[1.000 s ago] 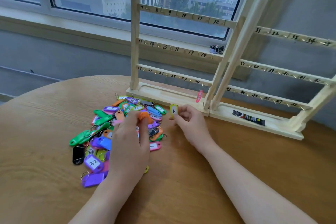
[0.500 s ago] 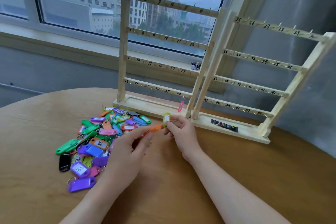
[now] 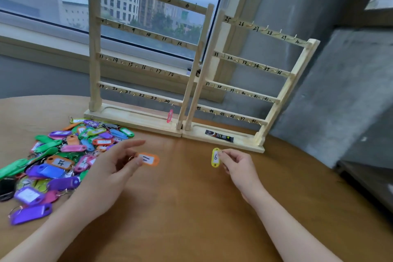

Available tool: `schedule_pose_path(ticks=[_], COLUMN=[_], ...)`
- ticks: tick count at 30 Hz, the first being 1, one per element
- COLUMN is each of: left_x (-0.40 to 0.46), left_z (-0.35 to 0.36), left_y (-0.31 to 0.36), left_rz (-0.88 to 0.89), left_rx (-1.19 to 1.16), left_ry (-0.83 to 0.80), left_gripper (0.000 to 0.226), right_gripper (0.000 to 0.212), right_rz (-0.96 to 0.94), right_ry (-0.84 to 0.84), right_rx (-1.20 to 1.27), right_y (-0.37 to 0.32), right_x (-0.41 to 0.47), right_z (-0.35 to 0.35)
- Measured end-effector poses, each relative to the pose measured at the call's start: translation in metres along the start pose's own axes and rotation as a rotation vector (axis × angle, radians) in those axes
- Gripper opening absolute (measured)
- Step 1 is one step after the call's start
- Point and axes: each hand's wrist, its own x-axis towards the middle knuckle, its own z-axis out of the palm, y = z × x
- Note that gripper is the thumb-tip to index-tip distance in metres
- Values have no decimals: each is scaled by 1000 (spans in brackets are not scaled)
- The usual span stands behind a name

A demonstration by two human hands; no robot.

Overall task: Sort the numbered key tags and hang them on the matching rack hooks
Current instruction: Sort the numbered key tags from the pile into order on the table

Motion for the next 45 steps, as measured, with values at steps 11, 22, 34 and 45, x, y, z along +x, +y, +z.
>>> schedule_pose_path(ticks=[11,22,34,45], left_x=[-20,-13,7,29], left_z=[27,47,95,125], left_y=[10,16,29,32], left_rz=[-58,-124,-147,-35], left_rx=[148,307,279,513], left_ry=[-143,-179,-344,-530], left_gripper=[26,17,12,16], right_gripper=[25,19,35,33], right_rz=[5,38,136,27], right_ry=[125,217,276,203], right_rx=[-567,-464,-500,-397], right_y=[60,69,60,59], right_x=[31,43,41,19], right_z=[-83,-73,-67,-79])
